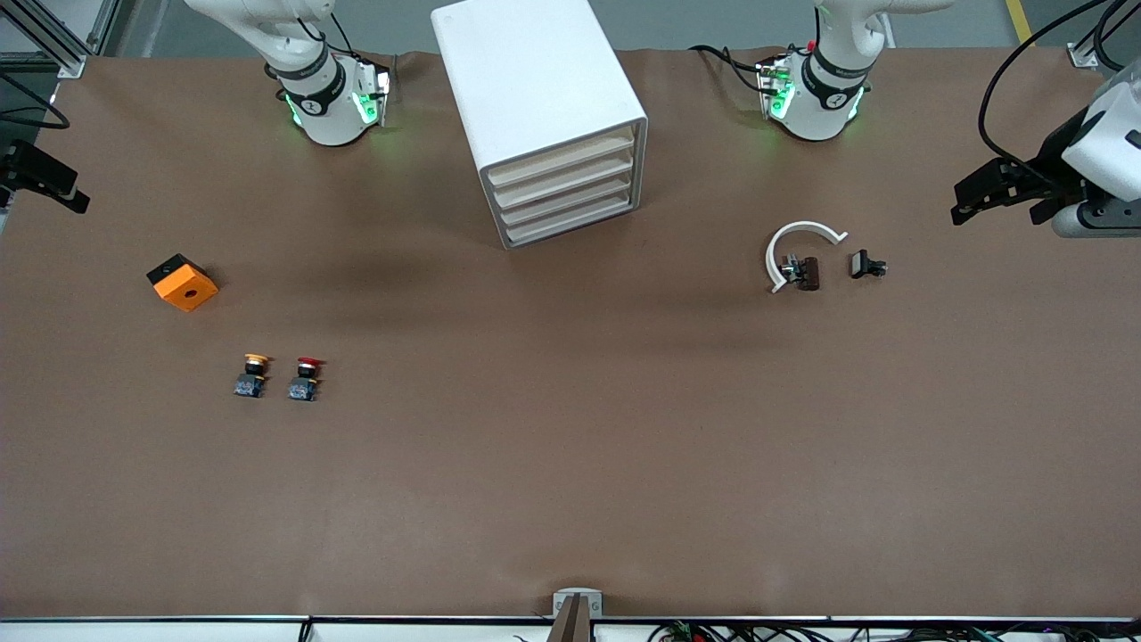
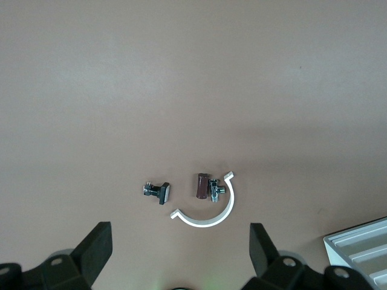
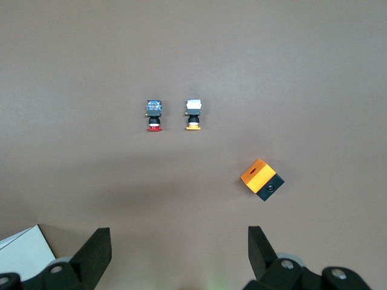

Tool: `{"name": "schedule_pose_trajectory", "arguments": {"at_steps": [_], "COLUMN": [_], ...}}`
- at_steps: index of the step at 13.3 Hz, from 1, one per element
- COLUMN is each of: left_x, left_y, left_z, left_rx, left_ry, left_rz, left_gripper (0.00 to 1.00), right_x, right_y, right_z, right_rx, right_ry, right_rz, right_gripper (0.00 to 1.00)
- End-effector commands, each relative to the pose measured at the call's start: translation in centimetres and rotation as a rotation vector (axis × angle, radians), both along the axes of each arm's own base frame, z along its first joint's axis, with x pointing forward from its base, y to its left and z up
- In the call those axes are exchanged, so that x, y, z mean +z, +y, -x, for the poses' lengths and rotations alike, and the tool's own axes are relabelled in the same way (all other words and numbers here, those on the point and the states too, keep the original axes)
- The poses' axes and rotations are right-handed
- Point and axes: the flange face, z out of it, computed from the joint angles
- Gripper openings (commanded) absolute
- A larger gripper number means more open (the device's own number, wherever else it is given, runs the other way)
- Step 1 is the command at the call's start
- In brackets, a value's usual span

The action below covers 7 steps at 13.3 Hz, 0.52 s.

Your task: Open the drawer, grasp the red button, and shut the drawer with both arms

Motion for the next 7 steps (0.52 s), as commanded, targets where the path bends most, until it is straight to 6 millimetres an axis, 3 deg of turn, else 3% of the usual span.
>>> {"name": "schedule_pose_trajectory", "arguments": {"at_steps": [1,7], "left_x": [0.49,0.40], "left_y": [0.01,0.17], "left_z": [-0.26,-0.25], "left_rx": [-0.006,-0.010], "left_ry": [0.004,0.007], "left_rz": [-0.015,-0.015], "left_gripper": [1.00,1.00], "right_x": [0.24,0.24], "right_y": [-0.12,-0.12], "right_z": [0.76,0.76], "right_rx": [0.014,0.014], "right_ry": [-0.011,-0.011], "right_rz": [0.014,0.014], "right_gripper": [1.00,1.00]}}
